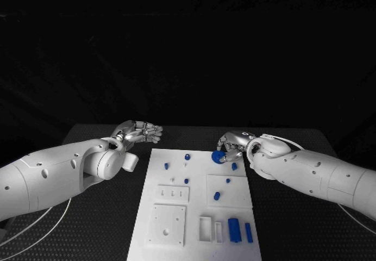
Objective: Assemble the parts on the task board
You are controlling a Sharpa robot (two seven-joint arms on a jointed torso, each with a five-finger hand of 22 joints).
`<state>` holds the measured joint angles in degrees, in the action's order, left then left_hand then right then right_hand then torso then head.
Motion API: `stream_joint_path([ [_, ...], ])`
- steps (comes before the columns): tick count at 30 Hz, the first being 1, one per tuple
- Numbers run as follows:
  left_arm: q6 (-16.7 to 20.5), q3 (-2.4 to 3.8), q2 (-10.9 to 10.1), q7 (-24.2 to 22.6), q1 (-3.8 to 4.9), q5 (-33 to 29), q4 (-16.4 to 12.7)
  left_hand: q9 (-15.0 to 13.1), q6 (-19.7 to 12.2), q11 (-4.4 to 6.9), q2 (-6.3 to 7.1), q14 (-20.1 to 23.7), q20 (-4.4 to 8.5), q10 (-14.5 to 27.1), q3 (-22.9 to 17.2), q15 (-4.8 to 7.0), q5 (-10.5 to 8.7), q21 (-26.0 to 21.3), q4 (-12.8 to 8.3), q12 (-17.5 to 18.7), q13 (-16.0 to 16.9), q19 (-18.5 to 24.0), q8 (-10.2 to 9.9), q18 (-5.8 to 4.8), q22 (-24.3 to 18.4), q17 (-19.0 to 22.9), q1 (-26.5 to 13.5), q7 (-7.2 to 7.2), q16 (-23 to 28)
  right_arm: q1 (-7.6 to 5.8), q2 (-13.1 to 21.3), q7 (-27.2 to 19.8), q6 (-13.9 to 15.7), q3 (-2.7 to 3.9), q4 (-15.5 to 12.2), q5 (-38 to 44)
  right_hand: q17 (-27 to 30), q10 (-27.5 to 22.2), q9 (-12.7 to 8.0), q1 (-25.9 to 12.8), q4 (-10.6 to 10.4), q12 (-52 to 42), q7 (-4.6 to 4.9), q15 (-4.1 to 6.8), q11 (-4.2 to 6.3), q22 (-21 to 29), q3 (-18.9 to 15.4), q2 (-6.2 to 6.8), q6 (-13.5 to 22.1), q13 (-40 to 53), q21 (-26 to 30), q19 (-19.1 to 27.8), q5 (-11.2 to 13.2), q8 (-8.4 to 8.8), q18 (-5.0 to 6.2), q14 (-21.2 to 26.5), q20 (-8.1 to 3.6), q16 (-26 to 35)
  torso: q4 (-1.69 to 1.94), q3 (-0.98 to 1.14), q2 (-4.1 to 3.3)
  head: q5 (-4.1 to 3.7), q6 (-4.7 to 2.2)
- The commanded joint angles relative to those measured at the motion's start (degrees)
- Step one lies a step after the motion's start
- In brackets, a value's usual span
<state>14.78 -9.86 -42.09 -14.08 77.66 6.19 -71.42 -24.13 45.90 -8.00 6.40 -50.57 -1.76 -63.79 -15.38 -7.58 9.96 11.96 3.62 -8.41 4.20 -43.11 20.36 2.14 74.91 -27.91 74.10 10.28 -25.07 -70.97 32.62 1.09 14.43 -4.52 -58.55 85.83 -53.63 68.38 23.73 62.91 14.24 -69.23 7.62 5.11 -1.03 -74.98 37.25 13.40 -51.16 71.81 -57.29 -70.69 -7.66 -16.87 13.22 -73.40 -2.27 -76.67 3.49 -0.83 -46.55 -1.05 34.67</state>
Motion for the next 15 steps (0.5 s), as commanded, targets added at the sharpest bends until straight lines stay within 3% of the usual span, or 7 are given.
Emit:
stream_joint_path([
  [1, -0.92, 0.04, 0.1, -0.37, 0.1, 0.22, -0.16, 0.08, 0.49, -0.03, 0.02, 0.14, -0.32, -0.42, 0.07, -0.29, -0.19, 0.01, -0.34, 0.19, -0.09, 0.01, -0.38, 0.97, 1.25, 0.09, -0.54, 0.05, 0.21, 0.85, -0.17, 0.36, -2.59, -0.57, 0.77, 0.79, -0.08, -0.14, -0.24, 0.63, 0.36, -0.16, 0.16, -0.22, -0.27, -1.14, 0.01, -0.14, 0.12, -0.12, -0.22, 0.12, -0.2, 0.32, 1.78, 0.34, -0.28, 0.18, -0.03, 0.02, 0.0, 0.06, 0.14],
  [15, -0.93, 0.04, 0.18, -0.29, 0.1, 0.25, -0.02, 0.08, 0.51, -0.03, -0.01, 0.14, -0.32, -0.44, 0.05, -0.29, -0.19, 0.0, -0.33, 0.22, -0.1, 0.02, -0.41, 0.97, 1.25, 0.1, -0.57, 0.05, 0.21, 1.21, -0.06, 0.24, -3.15, -1.0, 0.44, 2.2, -0.42, -0.6, -0.12, 0.65, 0.57, 0.15, 0.19, -0.27, -0.32, -1.1, 0.42, -0.53, -0.51, -0.63, -0.37, 0.31, -0.76, -0.05, 1.78, 0.3, -0.13, 0.45, -0.14, 0.03, 0.01, -0.02, 0.59],
])
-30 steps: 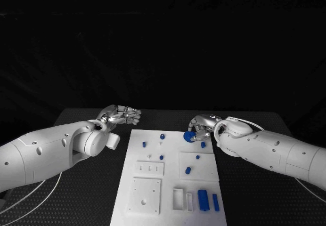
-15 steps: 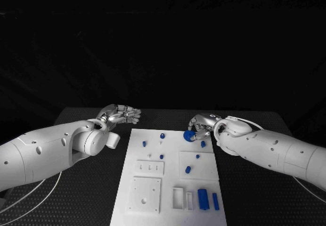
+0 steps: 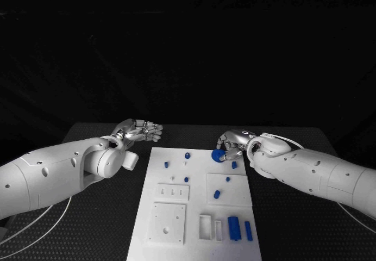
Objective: Assemble the parts on the task board
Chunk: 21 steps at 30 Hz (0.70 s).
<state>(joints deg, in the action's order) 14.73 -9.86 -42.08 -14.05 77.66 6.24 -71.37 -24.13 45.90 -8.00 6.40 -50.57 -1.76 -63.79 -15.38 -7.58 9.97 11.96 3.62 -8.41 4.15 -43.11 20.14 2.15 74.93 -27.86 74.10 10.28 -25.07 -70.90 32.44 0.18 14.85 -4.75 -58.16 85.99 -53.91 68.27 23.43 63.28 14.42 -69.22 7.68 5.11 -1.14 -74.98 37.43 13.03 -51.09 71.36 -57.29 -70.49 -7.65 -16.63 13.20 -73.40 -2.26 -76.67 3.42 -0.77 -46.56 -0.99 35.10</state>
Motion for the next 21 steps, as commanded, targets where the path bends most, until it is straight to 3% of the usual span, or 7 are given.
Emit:
stream_joint_path([
  [1, -0.91, 0.04, 0.17, -0.32, 0.1, 0.2, -0.05, 0.09, 0.51, -0.03, -0.01, 0.14, -0.31, -0.44, 0.05, -0.29, -0.19, 0.0, -0.33, 0.22, -0.05, 0.01, -0.19, 0.97, 1.23, 0.05, -0.57, 0.05, 0.21, 1.16, 0.14, 1.12, -3.47, -0.79, -0.06, 2.27, -0.23, -0.61, 0.2, 0.28, 0.39, 0.23, 0.13, -0.28, -0.22, -1.09, 0.47, -0.23, -0.74, -0.33, -0.41, 0.16, -1.86, -0.37, 1.8, 0.3, -0.1, 0.55, -0.08, -0.03, 0.01, -0.1, 0.2],
  [5, -0.9, 0.04, 0.17, -0.28, 0.1, 0.2, 0.0, 0.09, 0.52, -0.03, -0.03, 0.14, -0.32, -0.45, 0.05, -0.29, -0.19, 0.0, -0.32, 0.22, -0.05, 0.01, -0.2, 0.97, 1.23, 0.05, -0.59, 0.05, 0.21, 1.22, 0.23, 0.95, -2.56, -0.95, -0.51, 2.81, -0.51, -0.81, 0.46, 0.26, 0.2, 0.42, -0.04, -0.17, -0.07, -1.04, 1.32, -0.76, -2.12, -0.77, -0.52, 0.24, -3.28, -1.09, 1.8, 0.21, 0.02, 0.81, -0.11, -0.04, 0.03, -0.2, 0.3],
  [14, -0.85, 0.04, 0.03, -0.28, 0.1, 0.22, -0.16, 0.09, 0.53, -0.03, -0.05, 0.13, -0.32, -0.47, 0.04, -0.29, -0.19, 0.0, -0.31, 0.22, -0.05, 0.01, -0.21, 0.97, 1.22, 0.06, -0.61, 0.05, 0.21, 1.23, 0.29, 1.21, -3.26, -1.18, -0.59, 5.58, -0.93, -2.39, 0.99, -0.81, -1.39, 2.19, -1.05, 0.68, 0.86, -0.96, 2.88, -2.04, -5.05, -2.72, -0.59, 0.39, -2.19, -2.51, 1.8, 0.17, 0.17, 1.55, 0.08, -0.03, 0.03, -0.52, 0.38],
  [17, -0.78, 0.04, -0.12, -0.26, 0.1, 0.31, -0.21, 0.09, 0.54, -0.03, -0.06, 0.13, -0.32, -0.47, 0.04, -0.29, -0.19, 0.0, -0.31, 0.23, -0.05, 0.01, -0.21, 0.97, 1.22, 0.06, -0.61, 0.04, 0.21, 1.24, 0.36, 1.49, -3.78, -1.67, -0.62, 6.17, -1.03, -2.47, 0.98, -0.94, -1.44, 2.34, -1.19, 0.85, 1.02, -0.98, 3.17, -1.64, -5.19, -2.94, -0.63, 0.44, -2.03, -2.52, 1.8, 0.13, 0.16, 1.71, 0.05, -0.05, 0.02, -0.69, 0.44],
  [21, -0.78, 0.04, -0.27, -0.19, 0.1, 0.4, -0.38, 0.09, 0.55, -0.02, -0.06, 0.12, -0.32, -0.48, 0.04, -0.29, -0.2, 0.0, -0.3, 0.23, -0.05, 0.01, -0.22, 0.97, 1.22, 0.06, -0.63, 0.04, 0.21, 1.31, 0.46, 1.67, -4.07, -1.79, -0.56, 5.61, -1.16, -2.63, 0.93, -1.23, -1.52, 2.53, -1.21, 0.91, 1.06, -0.98, 3.23, -1.16, -5.15, -3.21, -0.69, 0.46, -2.48, -2.43, 1.8, 0.06, 0.15, 1.86, 0.0, -0.01, 0.02, -0.69, 0.48],
])
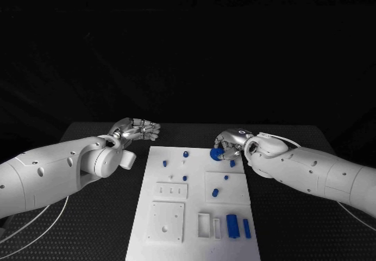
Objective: Assemble the parts on the task board
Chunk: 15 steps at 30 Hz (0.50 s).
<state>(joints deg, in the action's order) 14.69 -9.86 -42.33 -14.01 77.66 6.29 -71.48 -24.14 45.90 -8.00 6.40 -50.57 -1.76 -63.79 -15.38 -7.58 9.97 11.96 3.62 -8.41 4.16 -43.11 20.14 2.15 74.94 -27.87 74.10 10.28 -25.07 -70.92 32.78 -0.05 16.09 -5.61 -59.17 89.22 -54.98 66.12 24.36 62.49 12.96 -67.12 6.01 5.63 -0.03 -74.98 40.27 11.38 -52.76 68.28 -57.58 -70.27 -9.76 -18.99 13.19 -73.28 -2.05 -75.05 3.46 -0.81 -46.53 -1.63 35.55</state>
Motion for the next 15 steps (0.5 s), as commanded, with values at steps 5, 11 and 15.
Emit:
stream_joint_path([
  [5, -0.81, 0.04, -0.07, -0.13, 0.1, 0.49, -0.39, 0.1, 0.56, -0.02, -0.04, 0.12, -0.32, -0.49, 0.05, -0.29, -0.2, 0.0, -0.29, 0.23, -0.06, 0.02, -0.22, 0.97, 1.22, 0.07, -0.65, 0.04, 0.21, 1.37, 0.18, 2.0, -5.81, -0.93, 0.6, 1.11, -0.38, -1.02, -0.26, -1.4, -0.11, 0.81, 0.73, 0.17, -0.3, -0.98, -0.52, 1.17, -2.53, -0.63, -0.51, 0.3, -1.88, 0.52, 1.81, -0.14, -0.14, 0.52, -0.01, 0.04, -0.01, -0.32, -0.04],
  [11, -0.85, 0.04, -0.27, 0.04, 0.11, 0.6, -0.46, 0.1, 0.56, -0.03, -0.02, 0.13, -0.32, -0.48, 0.07, -0.3, -0.21, 0.0, -0.27, 0.25, -0.06, 0.02, -0.24, 0.96, 1.22, 0.07, -0.69, 0.04, 0.21, 1.41, 0.24, 1.97, -5.19, -0.94, 0.36, 0.8, -0.9, -1.84, -0.66, -2.76, 0.34, 0.83, 1.32, -0.33, -0.86, -0.93, -2.94, 1.41, -0.79, -0.82, -0.53, 0.53, -5.57, 1.44, 1.81, -0.1, -0.33, 0.86, 0.0, 0.04, 0.0, -0.32, -0.01],
  [15, -0.79, 0.03, -0.29, 0.07, 0.11, 0.74, -0.5, 0.1, 0.57, -0.03, -0.01, 0.13, -0.33, -0.48, 0.07, -0.3, -0.21, 0.0, -0.26, 0.25, -0.06, 0.03, -0.25, 0.96, 1.22, 0.08, -0.71, 0.04, 0.21, 1.41, 0.28, 2.06, -5.22, -0.94, 0.33, 0.81, -1.22, -1.73, -0.45, -1.34, 0.3, 0.65, 1.01, -0.08, -0.54, -0.81, -1.27, 0.17, -1.9, -0.95, -0.41, 0.48, -8.1, 0.87, 1.81, -0.21, -0.47, 1.01, 0.01, 0.08, -0.02, -0.28, 0.02],
])
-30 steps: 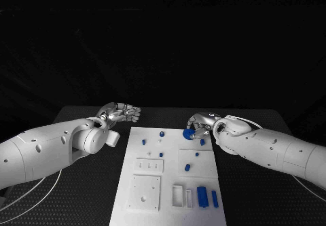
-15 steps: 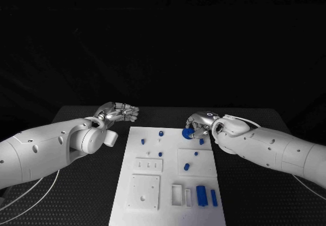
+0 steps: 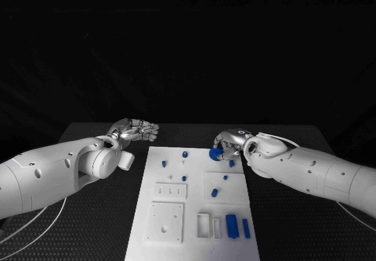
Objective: Assemble the parts on the task board
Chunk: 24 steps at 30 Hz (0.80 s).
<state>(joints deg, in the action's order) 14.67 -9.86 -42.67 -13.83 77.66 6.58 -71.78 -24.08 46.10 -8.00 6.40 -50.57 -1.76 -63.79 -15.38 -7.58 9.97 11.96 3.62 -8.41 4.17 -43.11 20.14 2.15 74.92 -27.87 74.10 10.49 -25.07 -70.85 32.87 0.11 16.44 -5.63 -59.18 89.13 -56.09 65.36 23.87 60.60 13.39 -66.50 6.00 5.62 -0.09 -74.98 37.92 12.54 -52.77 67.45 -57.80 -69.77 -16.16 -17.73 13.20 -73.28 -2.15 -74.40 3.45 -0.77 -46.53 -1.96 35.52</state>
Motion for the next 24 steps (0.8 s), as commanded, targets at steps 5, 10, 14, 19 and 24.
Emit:
stream_joint_path([
  [5, -0.74, 0.04, 0.06, -0.09, 0.11, 0.46, -0.19, 0.05, 0.36, -0.03, -0.01, 0.14, -0.32, -0.48, 0.07, -0.3, -0.21, -0.01, -0.25, 0.27, -0.07, 0.03, -0.26, 0.96, 1.23, 0.08, -0.73, -0.17, 0.22, 1.33, 0.4, 1.76, -4.88, -0.89, -0.69, 1.65, -0.65, -0.88, 0.05, -0.37, -1.45, -0.12, 0.76, 0.16, -0.26, -0.9, 5.23, -1.62, -2.8, -0.42, -0.31, -0.17, -12.41, -0.7, 1.8, -0.38, -0.19, 0.7, 0.11, -0.03, 0.03, -0.01, 0.09],
  [10, -0.69, 0.03, 0.05, -0.14, 0.11, 0.46, -0.22, 0.05, 0.37, -0.03, -0.01, 0.14, -0.32, -0.48, 0.06, -0.3, -0.2, -0.01, -0.26, 0.27, -0.07, 0.03, -0.27, 0.96, 1.23, 0.09, -0.72, -0.17, 0.22, 1.31, 0.47, 1.76, -3.91, -0.84, -1.62, 4.0, -0.85, -0.79, 0.23, -0.98, -1.31, -0.17, 0.47, 0.4, 0.01, -0.93, 5.47, -1.79, -3.72, -0.56, -0.47, -0.31, -12.79, -1.16, 1.8, -0.48, -0.24, 0.86, 0.07, -0.04, 0.04, 0.1, 0.05],
  [14, -0.65, 0.03, -0.01, -0.16, 0.11, 0.47, -0.26, 0.05, 0.38, -0.03, -0.02, 0.14, -0.32, -0.49, 0.05, -0.3, -0.2, -0.01, -0.26, 0.28, -0.07, 0.03, -0.28, 0.97, 1.23, 0.09, -0.72, -0.17, 0.22, 1.13, 0.77, 2.23, -2.24, -0.51, -2.8, 5.11, -0.93, -0.72, 0.3, -1.18, -1.35, -0.18, 0.32, 0.52, 0.15, -0.92, 5.67, -1.78, -4.13, -0.65, -0.51, -0.37, -12.98, -1.35, 1.79, -0.54, -0.26, 0.96, 0.11, -0.1, 0.09, 0.12, 0.07],
  [19, -0.61, 0.03, -0.05, -0.16, 0.11, 0.47, -0.31, 0.05, 0.38, -0.03, -0.02, 0.14, -0.31, -0.49, 0.04, -0.3, -0.19, -0.01, -0.27, 0.29, -0.07, 0.03, -0.29, 0.97, 1.23, 0.1, -0.71, -0.18, 0.22, 0.42, 1.17, 3.67, -0.39, -0.02, -4.8, 7.02, -0.99, -0.59, 0.31, -1.33, -1.4, -0.24, 0.24, 0.6, 0.23, -0.92, 5.75, -1.6, -4.28, -0.68, -0.58, -0.49, -13.1, -1.41, 1.8, -0.61, -0.29, 1.0, 0.08, -0.09, 0.06, 0.19, -0.06],
  [24, -0.63, 0.03, -0.05, -0.15, 0.11, 0.47, -0.34, 0.06, 0.39, -0.03, -0.01, 0.14, -0.31, -0.49, 0.04, -0.3, -0.19, -0.01, -0.27, 0.3, -0.08, 0.03, -0.3, 0.97, 1.23, 0.1, -0.71, -0.18, 0.22, -0.28, 1.52, 4.24, 0.54, 0.14, -7.34, 8.32, -1.12, -0.22, 0.32, -1.58, -1.67, -0.45, 0.14, 0.71, 0.34, -0.9, 5.83, -1.04, -4.48, -0.63, -0.71, -0.75, -12.69, -1.47, 1.8, -0.75, -0.4, 1.08, 0.09, -0.07, 0.08, 0.21, -0.2],
])
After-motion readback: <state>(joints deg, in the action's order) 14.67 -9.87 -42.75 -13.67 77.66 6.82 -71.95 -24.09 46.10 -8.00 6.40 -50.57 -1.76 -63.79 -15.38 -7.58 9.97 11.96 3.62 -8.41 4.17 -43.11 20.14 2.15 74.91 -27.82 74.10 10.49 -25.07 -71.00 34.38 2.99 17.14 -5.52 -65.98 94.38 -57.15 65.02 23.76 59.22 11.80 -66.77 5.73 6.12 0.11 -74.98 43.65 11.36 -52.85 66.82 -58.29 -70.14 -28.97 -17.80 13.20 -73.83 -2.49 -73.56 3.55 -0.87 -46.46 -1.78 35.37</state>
